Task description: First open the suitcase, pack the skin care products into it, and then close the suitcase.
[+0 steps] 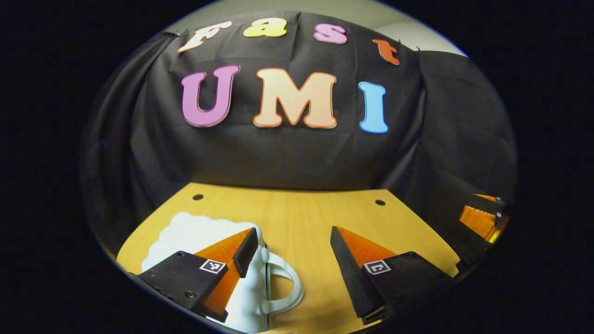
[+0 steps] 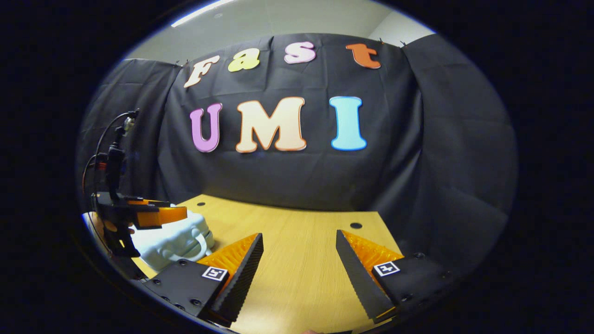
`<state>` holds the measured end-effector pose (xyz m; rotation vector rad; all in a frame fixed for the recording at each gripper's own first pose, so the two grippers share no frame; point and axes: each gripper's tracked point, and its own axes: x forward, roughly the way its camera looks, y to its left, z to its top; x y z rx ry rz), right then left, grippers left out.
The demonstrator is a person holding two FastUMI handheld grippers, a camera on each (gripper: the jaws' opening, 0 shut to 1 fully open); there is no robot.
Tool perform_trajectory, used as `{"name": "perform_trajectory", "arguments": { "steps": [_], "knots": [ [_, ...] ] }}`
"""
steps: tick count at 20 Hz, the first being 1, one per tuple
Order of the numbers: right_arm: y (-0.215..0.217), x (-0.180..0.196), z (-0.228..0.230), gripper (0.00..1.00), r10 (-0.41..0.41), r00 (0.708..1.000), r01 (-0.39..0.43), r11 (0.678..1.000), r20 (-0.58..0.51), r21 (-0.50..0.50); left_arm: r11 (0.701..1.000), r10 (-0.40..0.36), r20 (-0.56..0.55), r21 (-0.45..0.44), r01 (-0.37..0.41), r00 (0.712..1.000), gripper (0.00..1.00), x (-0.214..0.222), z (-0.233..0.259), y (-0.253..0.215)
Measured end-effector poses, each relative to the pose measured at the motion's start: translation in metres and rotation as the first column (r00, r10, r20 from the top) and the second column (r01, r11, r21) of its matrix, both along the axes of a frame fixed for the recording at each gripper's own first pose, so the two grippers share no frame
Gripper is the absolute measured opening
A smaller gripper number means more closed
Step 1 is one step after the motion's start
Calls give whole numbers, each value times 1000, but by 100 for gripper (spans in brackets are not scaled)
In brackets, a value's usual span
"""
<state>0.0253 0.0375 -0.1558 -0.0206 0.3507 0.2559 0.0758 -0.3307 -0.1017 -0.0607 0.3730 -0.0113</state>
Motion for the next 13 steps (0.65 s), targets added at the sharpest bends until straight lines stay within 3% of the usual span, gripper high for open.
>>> {"name": "perform_trajectory", "arguments": {
  "steps": [5, 9, 13],
  "knots": [
    [22, 14, 76, 98, -65, 977, 56, 997, 205, 50, 1000, 17, 219, 15, -21, 976, 96, -3, 82, 1],
    [30, 4, 122, 98, -106, 944, 85, 993, 314, 78, 999, -33, 277, 30, 26, 960, 96, -5, 119, 5],
    [36, -13, 133, 98, -135, 934, 107, 989, 332, 99, 996, -70, 337, 75, 48, 939, 96, -10, 143, 13]
  ]
}}
